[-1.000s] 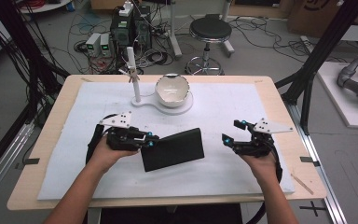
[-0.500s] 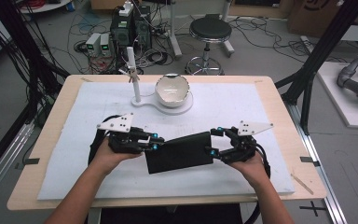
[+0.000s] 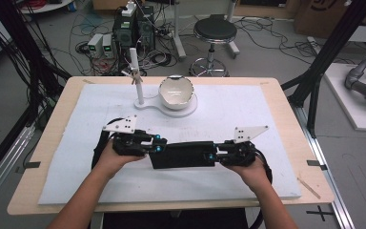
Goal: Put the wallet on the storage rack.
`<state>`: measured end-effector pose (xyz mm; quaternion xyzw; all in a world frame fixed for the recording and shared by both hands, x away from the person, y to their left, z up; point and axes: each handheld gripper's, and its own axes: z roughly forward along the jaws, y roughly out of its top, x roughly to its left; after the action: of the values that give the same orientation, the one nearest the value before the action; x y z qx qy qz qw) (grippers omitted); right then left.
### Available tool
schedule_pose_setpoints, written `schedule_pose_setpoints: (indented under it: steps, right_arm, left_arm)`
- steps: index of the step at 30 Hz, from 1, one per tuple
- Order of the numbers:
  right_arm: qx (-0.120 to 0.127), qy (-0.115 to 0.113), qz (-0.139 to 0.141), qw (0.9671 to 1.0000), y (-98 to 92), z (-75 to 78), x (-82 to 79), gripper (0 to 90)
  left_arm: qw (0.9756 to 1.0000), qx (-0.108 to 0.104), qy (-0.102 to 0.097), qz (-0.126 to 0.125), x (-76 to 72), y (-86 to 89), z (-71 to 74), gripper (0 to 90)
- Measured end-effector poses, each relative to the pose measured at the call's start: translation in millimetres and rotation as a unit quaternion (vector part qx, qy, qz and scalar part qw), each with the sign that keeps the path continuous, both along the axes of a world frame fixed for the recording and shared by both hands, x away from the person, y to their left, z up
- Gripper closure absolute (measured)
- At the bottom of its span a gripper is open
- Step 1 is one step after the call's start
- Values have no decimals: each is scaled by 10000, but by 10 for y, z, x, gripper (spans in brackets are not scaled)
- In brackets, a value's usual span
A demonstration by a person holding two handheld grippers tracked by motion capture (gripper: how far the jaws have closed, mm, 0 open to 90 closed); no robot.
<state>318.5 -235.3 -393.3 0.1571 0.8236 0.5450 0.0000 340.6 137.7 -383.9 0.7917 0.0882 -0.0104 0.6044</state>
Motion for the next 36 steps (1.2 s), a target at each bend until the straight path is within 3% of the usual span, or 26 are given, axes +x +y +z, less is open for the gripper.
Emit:
schedule_pose_setpoints:
  steps: [2, 5, 9, 12, 15, 21, 22, 25, 29, 31, 33, 36]
  right_arm:
    - [-55, -15, 15, 10000, 24, 2, -5, 770]
    - [-84, 2, -56, 9999, 15, 16, -4, 772]
    - [47, -53, -184, 9998, -81, 71, -3, 772]
    - [12, -159, -364, 9992, -159, 132, -15, 772]
    - [26, -241, -546, 9982, -241, 195, -20, 771]
    - [10, -598, -876, 9944, -339, 456, -17, 771]
    - [-12, -649, -930, 9936, -338, 501, -5, 771]
    - [-153, -740, -1089, 9912, -299, 631, 78, 771]
    - [-525, -839, -1278, 9869, -209, 855, 256, 770]
    - [-624, -850, -1344, 9853, -177, 951, 336, 770]
    - [-731, -869, -1411, 9835, -135, 1078, 447, 770]
    - [-872, -944, -1479, 9806, -73, 1225, 594, 769]
  left_arm:
    - [9999, -17, 63, 100, 16, 22, -5, 706]
    - [9996, -10, 102, 270, 30, 67, 2, 557]
    - [9984, 25, 223, 510, 51, 153, -25, 434]
    - [9963, 103, 282, 800, 77, 260, -47, 360]
    - [9923, 286, 274, 1171, 96, 378, -59, 301]
    - [9854, 523, 313, 1591, 125, 578, -112, 264]
    - [9833, 550, 340, 1698, 132, 612, -120, 249]
    - [9804, 647, 293, 1836, 142, 671, -123, 230]
    - [9809, 683, 204, 1809, 125, 712, -87, 230]
    - [9787, 783, 96, 1894, 111, 735, -76, 230]
    - [9750, 918, 37, 2021, 100, 761, -79, 230]
    - [9726, 1061, -15, 2070, 83, 777, -92, 229]
